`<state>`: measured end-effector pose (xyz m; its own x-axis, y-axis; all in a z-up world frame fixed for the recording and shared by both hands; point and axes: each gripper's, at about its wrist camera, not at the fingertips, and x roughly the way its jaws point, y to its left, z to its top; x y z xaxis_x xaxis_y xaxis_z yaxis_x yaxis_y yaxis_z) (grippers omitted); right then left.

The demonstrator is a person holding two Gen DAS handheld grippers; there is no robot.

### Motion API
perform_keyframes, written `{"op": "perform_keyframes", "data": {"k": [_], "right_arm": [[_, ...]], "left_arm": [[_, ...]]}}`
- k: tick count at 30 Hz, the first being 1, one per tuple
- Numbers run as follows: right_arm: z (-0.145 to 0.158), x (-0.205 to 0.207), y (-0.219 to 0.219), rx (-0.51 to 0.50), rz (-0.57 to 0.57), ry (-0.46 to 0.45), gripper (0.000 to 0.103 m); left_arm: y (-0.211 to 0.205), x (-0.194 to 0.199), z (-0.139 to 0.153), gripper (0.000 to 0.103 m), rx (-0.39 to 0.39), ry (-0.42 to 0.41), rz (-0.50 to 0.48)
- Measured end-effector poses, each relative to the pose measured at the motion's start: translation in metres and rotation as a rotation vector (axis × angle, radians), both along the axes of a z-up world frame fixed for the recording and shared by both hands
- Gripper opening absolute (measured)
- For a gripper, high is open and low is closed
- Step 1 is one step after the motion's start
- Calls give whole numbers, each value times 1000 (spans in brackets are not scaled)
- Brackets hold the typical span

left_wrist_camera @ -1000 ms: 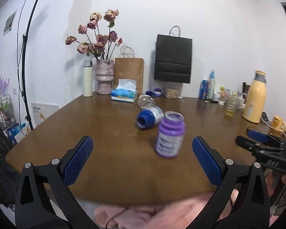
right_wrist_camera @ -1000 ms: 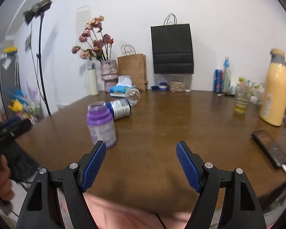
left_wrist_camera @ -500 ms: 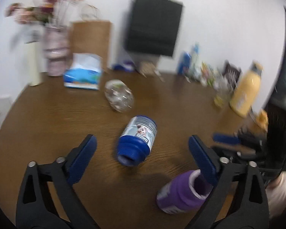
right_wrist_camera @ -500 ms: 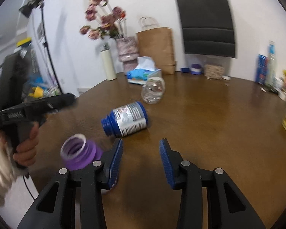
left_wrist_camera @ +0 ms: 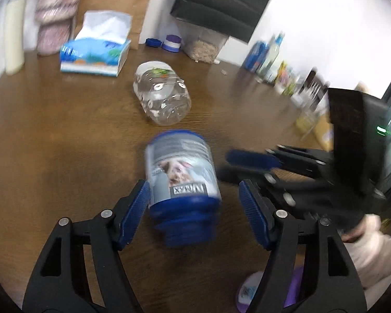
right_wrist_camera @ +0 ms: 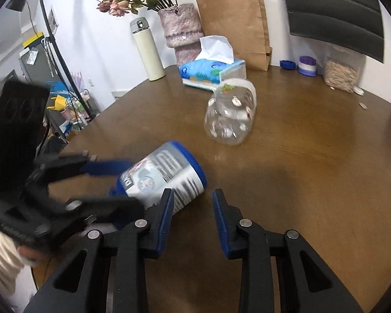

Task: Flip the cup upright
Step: 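Close the left tool around the body of the blue-capped bottle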

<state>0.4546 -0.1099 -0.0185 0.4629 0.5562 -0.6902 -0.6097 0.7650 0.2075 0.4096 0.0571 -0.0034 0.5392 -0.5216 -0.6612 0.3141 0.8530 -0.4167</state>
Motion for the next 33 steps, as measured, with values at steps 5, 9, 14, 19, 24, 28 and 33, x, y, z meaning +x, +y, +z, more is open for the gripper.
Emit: {"op": "perform_keyframes", "data": {"k": [5,9,14,19,24,28,33], "right_arm": [[6,10,15,53,59,-8,34],[10,11,8,132,93,-6,36],[10,3,-1,215,157,23,86],[-13,5,34,-8,152,3,69],[-15,-9,48,-13,274,-27,69],[-18,-12,49,6,327,-12,69],[-17,-10,44,17,349,-11,69]], "left_arm": [[11,-17,-8,67,-119,13,-16],[14,-16,-7,82,-203,39,-20],[58,-26,16,83,-217,-85,153],[61,-15,40,83,-98,-141,238],[30,9,30,83,-44,-105,187],[10,32,2,73,-13,3,182],[15,41,-22,62,-1,69,233]]}}
